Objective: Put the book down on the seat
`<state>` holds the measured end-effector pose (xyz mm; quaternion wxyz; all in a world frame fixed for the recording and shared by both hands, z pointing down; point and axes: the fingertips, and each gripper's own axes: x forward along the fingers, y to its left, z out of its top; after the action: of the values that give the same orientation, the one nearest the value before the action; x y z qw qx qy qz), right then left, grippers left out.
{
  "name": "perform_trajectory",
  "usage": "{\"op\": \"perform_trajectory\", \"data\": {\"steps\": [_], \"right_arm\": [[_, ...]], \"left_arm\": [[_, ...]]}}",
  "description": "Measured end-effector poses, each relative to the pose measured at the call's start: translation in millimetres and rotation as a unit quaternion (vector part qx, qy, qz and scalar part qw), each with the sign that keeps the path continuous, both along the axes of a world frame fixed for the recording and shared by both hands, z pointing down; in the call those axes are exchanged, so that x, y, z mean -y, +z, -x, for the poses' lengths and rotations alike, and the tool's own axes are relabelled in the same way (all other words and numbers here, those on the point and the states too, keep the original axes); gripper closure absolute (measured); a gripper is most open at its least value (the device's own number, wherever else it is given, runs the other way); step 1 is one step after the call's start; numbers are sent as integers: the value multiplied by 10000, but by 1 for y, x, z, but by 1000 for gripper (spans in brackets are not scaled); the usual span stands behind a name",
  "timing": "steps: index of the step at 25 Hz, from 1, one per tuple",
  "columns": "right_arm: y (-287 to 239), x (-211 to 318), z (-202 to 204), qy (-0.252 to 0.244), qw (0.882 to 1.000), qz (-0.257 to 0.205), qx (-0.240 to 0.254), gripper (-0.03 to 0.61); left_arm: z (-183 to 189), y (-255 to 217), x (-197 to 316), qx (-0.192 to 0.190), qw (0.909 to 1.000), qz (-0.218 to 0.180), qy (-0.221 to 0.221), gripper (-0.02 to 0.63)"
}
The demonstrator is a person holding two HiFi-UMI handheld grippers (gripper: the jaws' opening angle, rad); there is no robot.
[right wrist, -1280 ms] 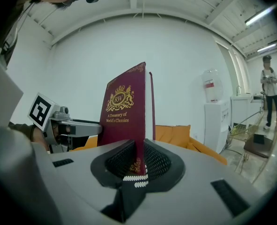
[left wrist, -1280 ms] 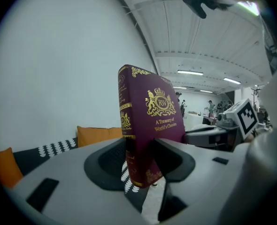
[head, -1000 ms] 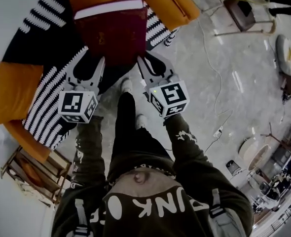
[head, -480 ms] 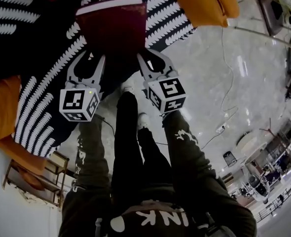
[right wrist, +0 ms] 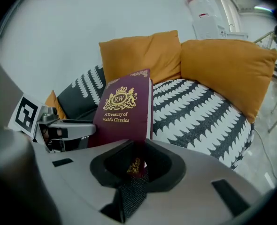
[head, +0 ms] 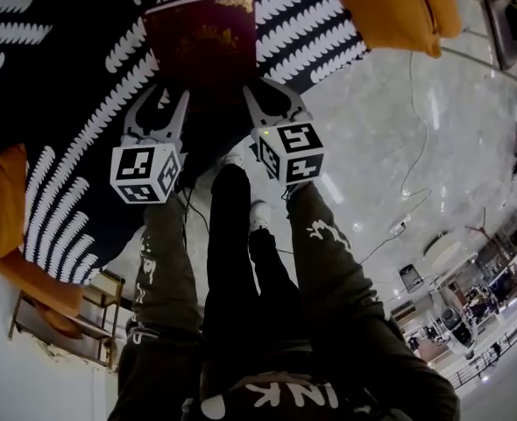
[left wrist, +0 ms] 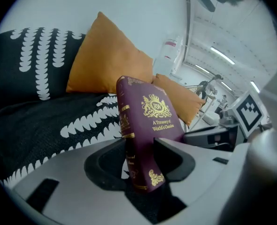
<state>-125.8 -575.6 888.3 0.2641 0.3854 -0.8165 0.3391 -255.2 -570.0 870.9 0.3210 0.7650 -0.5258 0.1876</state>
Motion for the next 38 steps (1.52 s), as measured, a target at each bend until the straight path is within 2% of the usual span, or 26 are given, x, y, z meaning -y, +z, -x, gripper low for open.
{"op": "perform_trajectory", "data": {"steps": [5, 7, 8, 10, 12, 18, 24, 27, 30, 35, 38], "right_arm": [[7, 17, -4, 76, 9998, -191, 7, 490], [1, 26, -10, 168, 9989, -434, -74, 549], [-2, 30, -13, 187, 9983, -537, -120, 566], [-8, 33, -13, 173, 9974, -685, -145, 568], [-17, 35, -12, 165, 9965, -809, -97, 568], [-82, 39, -6, 74, 9887, -1493, 96, 568], [-201, 32, -10, -39, 9723, -2304, 386, 568], [-270, 5, -20, -155, 9622, -2679, 459, 568], [-344, -37, -33, -249, 9513, -3028, 520, 568], [-475, -132, -61, -238, 9326, -3494, 873, 568], [-540, -190, -77, -294, 9204, -3756, 1044, 568]], "left_arm": [[5, 7, 15, -92, 9999, -122, -45, 454], [7, 6, 17, 44, 9997, -217, 41, 469], [9, 4, 17, 155, 9994, -289, 49, 494], [14, -5, 18, 453, 9978, -477, 15, 609], [16, -16, 18, 634, 9958, -660, 14, 611], [7, -75, 28, 611, 9909, -1199, 73, 611], [-6, -199, 29, 618, 9770, -2040, 31, 611], [-23, -275, 3, 549, 9693, -2397, 2, 611], [-42, -354, -45, 617, 9592, -2760, -36, 611], [-69, -491, -153, 917, 9347, -3430, -187, 611], [-86, -556, -214, 898, 9253, -3676, -249, 611]]}}
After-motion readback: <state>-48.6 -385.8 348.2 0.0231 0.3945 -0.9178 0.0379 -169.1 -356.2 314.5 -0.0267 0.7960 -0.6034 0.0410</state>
